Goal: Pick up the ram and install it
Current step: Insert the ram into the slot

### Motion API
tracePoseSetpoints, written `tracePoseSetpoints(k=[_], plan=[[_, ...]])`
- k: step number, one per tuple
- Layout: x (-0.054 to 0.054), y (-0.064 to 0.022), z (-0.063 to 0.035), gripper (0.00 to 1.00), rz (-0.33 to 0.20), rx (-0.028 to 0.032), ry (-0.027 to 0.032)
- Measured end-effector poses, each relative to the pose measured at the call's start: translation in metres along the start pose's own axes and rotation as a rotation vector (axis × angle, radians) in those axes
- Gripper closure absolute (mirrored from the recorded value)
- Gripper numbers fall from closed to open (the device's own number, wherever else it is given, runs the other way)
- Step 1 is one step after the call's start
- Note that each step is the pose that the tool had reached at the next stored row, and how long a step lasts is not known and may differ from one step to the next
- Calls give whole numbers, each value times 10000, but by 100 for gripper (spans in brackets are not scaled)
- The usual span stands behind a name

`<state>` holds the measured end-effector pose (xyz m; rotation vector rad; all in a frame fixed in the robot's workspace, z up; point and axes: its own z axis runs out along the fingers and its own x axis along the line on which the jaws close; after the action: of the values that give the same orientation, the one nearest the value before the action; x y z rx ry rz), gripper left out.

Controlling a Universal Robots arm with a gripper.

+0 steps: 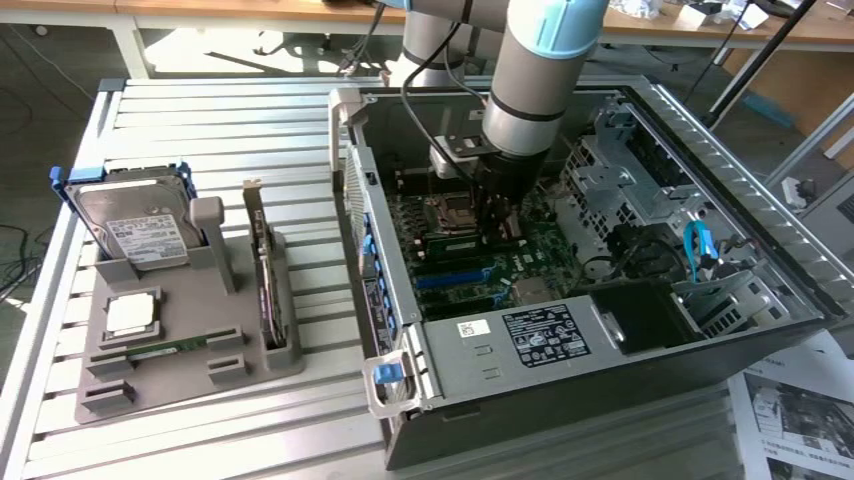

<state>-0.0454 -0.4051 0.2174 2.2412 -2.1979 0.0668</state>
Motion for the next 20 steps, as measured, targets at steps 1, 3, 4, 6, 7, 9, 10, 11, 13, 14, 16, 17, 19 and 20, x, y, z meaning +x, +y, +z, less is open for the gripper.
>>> tracePoseSetpoints(k=[1, 3, 4, 6, 7, 9, 10, 11, 13, 14, 16, 17, 19, 20], plan=[[0, 0, 0, 85, 0, 0, 1], [0, 0, 0, 85, 1, -1, 0], [0, 0, 0, 84, 1, 0, 1], [0, 0, 0, 72, 1, 0, 1], [0, 0, 0, 66, 0, 0, 1], [0, 0, 0, 66, 0, 0, 8], [0, -1, -6, 66, -2, -1, 28], [1, -1, -19, 66, -1, -2, 38], [2, -2, -61, 66, -1, -1, 64], [3, -3, -96, 66, -2, -2, 91], [5, -5, -160, 66, -3, -2, 129], [6, -6, -208, 66, -4, -3, 166], [9, -9, -301, 66, -6, -5, 247], [8, -9, -320, 66, -7, -5, 276]])
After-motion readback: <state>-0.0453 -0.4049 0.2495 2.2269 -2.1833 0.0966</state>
